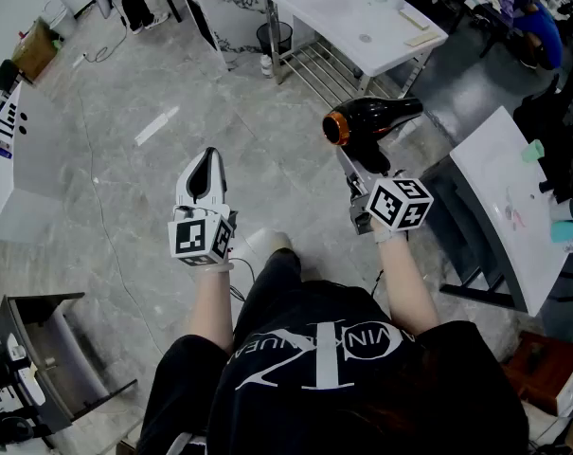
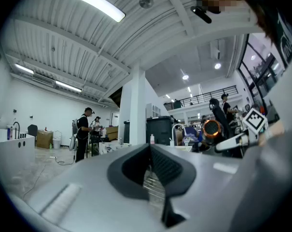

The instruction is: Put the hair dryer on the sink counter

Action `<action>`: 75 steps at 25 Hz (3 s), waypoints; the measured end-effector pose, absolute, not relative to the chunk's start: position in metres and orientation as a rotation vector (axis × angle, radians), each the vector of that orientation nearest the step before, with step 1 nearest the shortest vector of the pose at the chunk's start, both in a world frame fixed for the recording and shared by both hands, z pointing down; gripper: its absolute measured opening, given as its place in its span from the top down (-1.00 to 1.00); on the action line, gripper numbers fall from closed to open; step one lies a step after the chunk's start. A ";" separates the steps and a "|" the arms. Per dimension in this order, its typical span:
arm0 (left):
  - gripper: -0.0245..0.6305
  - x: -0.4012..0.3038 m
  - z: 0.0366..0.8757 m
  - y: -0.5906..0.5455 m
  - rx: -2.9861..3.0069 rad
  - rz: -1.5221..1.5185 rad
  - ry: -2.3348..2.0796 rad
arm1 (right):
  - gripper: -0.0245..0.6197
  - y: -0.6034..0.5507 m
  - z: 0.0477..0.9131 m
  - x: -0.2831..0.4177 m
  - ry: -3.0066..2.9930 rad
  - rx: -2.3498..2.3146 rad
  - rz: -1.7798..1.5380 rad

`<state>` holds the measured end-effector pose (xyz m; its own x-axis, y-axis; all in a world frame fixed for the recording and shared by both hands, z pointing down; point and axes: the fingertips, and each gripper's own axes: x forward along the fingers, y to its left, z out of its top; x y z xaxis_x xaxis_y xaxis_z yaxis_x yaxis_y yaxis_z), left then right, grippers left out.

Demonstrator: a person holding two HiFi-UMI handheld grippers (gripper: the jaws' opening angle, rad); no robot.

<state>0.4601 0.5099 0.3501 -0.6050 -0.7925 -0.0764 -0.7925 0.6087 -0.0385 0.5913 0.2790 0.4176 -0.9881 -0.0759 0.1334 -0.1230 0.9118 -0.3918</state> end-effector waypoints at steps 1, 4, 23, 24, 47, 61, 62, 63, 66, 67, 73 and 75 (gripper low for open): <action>0.93 0.460 0.350 0.509 -1.353 0.000 2.740 | 0.13 0.278 0.418 0.592 -2.959 0.155 0.618; 0.93 0.459 0.351 0.509 -1.349 0.002 2.746 | 0.13 0.275 0.420 0.592 -2.957 0.155 0.618; 0.93 0.409 0.372 0.496 -1.311 0.008 2.816 | 0.13 0.256 0.427 0.543 -2.957 0.064 0.633; 0.93 0.399 0.374 0.492 -1.316 0.008 2.815 | 0.13 0.253 0.429 0.535 -2.955 0.062 0.635; 0.93 0.120 0.380 0.435 -1.340 0.069 2.843 | 0.13 0.197 0.432 0.277 -2.931 0.092 0.723; 0.93 0.055 0.391 0.424 -1.359 0.091 2.860 | 0.13 0.178 0.422 0.210 -2.965 0.084 0.739; 0.93 0.052 0.392 0.422 -1.365 0.088 2.860 | 0.13 0.174 0.423 0.206 -2.963 0.094 0.745; 0.93 0.049 0.392 0.420 -1.368 0.084 2.860 | 0.13 0.170 0.424 0.202 -2.961 0.104 0.750; 0.93 0.029 0.393 0.414 -1.362 0.082 2.858 | 0.13 0.159 0.430 0.183 -2.952 0.117 0.762; 0.93 0.020 0.393 0.410 -1.356 0.082 2.858 | 0.13 0.155 0.432 0.174 -2.948 0.117 0.763; 0.93 -0.038 0.387 0.367 -1.390 0.067 2.836 | 0.13 0.123 0.435 0.116 -2.923 0.109 0.779; 0.93 -0.060 0.383 0.347 -1.407 0.064 2.821 | 0.13 0.107 0.435 0.096 -2.919 0.114 0.788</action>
<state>-0.0601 0.3470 0.3828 -0.6015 -0.7989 -0.0079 -0.7984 0.6007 0.0417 0.0965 0.1073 0.4353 -0.9905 -0.0427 0.1308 -0.1028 0.8619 -0.4966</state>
